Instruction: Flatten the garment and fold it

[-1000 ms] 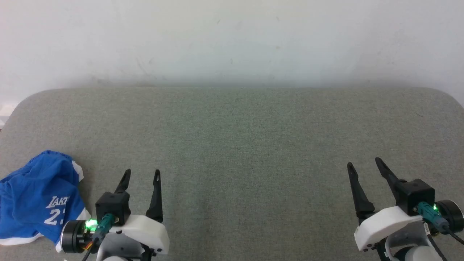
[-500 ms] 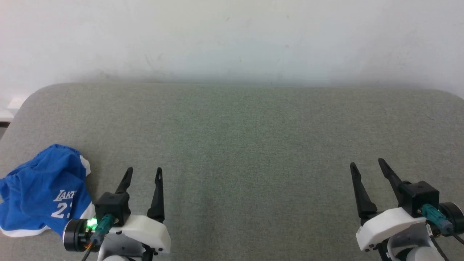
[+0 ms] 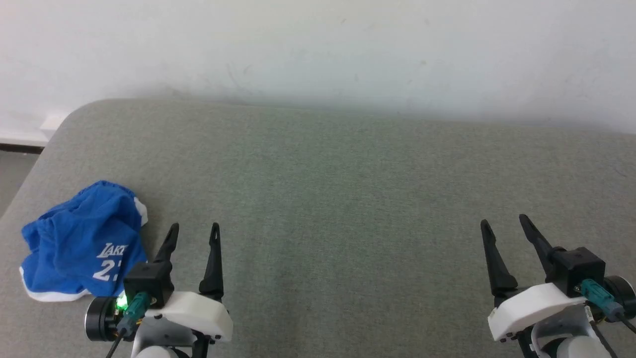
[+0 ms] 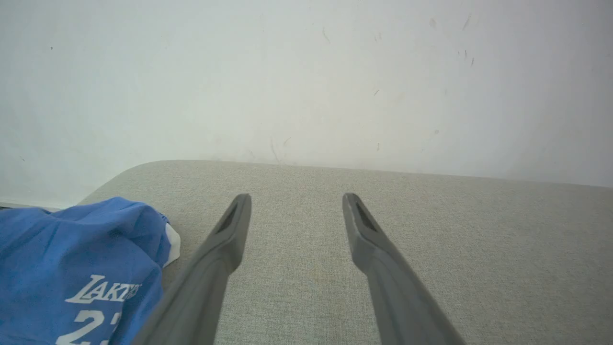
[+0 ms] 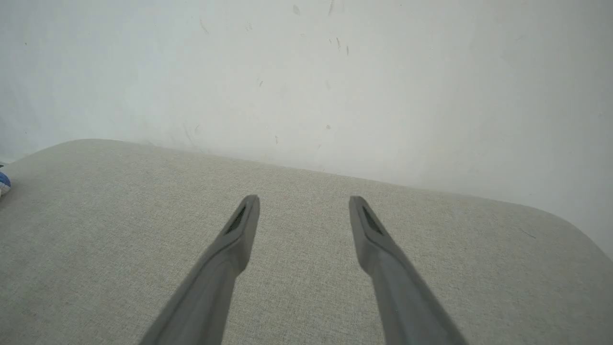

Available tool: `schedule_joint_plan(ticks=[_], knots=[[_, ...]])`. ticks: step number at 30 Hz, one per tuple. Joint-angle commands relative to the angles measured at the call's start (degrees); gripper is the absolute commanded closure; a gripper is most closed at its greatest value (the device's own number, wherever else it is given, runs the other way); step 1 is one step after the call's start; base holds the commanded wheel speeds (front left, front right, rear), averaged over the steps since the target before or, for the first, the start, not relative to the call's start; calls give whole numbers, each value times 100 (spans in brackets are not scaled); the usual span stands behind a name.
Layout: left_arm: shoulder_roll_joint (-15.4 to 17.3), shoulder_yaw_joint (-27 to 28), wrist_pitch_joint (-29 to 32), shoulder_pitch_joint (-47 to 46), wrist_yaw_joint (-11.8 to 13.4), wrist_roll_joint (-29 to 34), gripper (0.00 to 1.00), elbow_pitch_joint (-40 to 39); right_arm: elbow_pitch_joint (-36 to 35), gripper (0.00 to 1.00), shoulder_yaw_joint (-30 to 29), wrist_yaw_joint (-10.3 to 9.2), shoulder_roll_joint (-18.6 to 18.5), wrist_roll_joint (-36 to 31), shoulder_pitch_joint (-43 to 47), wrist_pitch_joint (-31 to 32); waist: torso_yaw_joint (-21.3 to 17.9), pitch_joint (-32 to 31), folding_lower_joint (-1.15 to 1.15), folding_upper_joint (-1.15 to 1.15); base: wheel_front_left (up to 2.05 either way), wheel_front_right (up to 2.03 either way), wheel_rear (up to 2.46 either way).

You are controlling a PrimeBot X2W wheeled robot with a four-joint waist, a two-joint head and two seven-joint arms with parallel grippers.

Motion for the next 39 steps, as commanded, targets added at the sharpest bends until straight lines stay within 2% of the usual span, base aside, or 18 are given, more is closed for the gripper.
schedule_joint_plan(ticks=[1, 26, 39], knots=[[-6, 15, -61, -94, -15, -63, 0, 24, 24, 0, 6, -2, 9, 43, -89, -53, 86, 18, 0, 0, 0, 0, 0], [-10, -37, -360, -167, 87, -537, 0, 120, -32, 0, 173, -3, 13, 28, -198, -201, 1223, 183, 0, 0, 0, 0, 0], [-11, 167, -516, -117, 128, -787, 0, 222, -54, 0, 218, -4, 15, 65, -169, -268, 1903, 199, 0, 0, 0, 0, 0]])
